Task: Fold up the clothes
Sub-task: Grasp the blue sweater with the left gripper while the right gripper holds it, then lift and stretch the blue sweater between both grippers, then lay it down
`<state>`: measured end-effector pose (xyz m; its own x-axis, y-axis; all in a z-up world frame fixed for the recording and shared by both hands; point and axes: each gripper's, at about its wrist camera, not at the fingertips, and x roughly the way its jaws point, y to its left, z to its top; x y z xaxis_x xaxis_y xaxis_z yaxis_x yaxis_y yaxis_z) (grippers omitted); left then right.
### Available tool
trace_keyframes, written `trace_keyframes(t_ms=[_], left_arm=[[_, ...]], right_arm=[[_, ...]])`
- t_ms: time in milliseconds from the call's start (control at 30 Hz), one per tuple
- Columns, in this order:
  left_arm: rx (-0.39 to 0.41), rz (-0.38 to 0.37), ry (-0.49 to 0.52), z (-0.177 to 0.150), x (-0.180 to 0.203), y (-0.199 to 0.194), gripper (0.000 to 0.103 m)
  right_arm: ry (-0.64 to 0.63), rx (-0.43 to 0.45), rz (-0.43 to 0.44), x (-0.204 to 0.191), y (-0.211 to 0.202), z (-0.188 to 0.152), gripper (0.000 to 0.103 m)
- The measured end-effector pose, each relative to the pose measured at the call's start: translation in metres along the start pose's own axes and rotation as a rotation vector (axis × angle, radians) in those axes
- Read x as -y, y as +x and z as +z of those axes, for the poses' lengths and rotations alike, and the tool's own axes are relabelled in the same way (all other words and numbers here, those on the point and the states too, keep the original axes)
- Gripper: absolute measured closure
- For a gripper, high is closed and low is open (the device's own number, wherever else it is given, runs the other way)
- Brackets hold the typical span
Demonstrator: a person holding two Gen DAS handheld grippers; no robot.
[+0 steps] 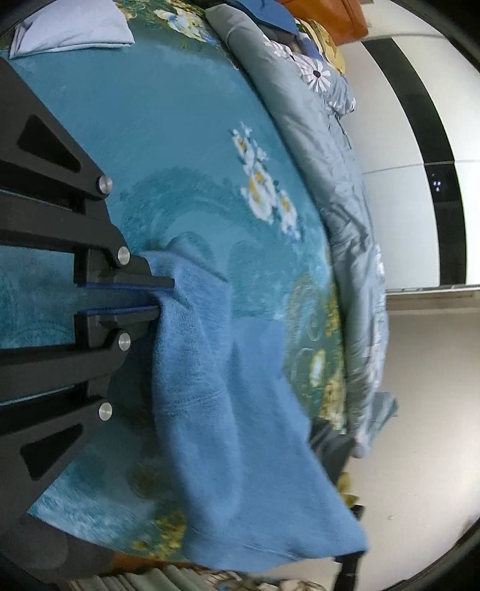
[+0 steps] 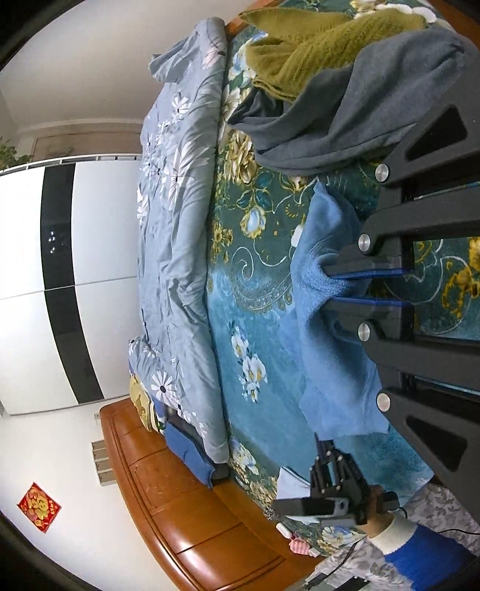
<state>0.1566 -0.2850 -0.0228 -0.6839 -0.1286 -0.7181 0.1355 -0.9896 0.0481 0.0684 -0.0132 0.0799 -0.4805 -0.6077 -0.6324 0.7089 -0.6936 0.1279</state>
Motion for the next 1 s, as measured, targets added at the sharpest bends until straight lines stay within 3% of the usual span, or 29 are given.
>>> trace_keyframes(t_ms=[100, 167, 400, 433, 467, 500, 533, 767, 1000], left_arm=[[-0.014, 0.035, 0.025, -0.001, 0.004, 0.010, 0.066], [-0.010, 0.068, 0.042, -0.001, 0.007, 0.014, 0.058], [-0.001, 0.070, 0.021, 0.004, 0.005, 0.024, 0.058], [0.008, 0.062, 0.005, 0.005, 0.004, 0.022, 0.059], [0.017, 0.054, -0.010, 0.006, 0.003, 0.020, 0.070], [0.027, 0.053, -0.027, 0.008, 0.001, 0.017, 0.089], [0.038, 0.054, -0.046, 0.010, -0.001, 0.014, 0.095], [0.217, 0.011, -0.240, 0.040, -0.026, -0.050, 0.096], [0.411, 0.056, -0.270, 0.074, -0.034, -0.147, 0.097]], right_arm=[[0.013, -0.012, 0.003, 0.006, 0.005, -0.001, 0.094], [0.022, -0.018, 0.006, 0.010, 0.008, -0.002, 0.094], [0.045, -0.029, 0.006, 0.022, 0.014, -0.004, 0.094], [0.048, -0.030, 0.005, 0.023, 0.014, -0.004, 0.094], [0.051, -0.029, 0.004, 0.024, 0.014, -0.003, 0.094], [0.053, -0.029, 0.002, 0.025, 0.013, -0.003, 0.094], [0.055, -0.028, 0.001, 0.026, 0.013, -0.002, 0.094], [0.048, 0.061, -0.003, 0.015, -0.019, 0.023, 0.094], [0.006, 0.222, 0.009, -0.013, -0.084, 0.061, 0.094]])
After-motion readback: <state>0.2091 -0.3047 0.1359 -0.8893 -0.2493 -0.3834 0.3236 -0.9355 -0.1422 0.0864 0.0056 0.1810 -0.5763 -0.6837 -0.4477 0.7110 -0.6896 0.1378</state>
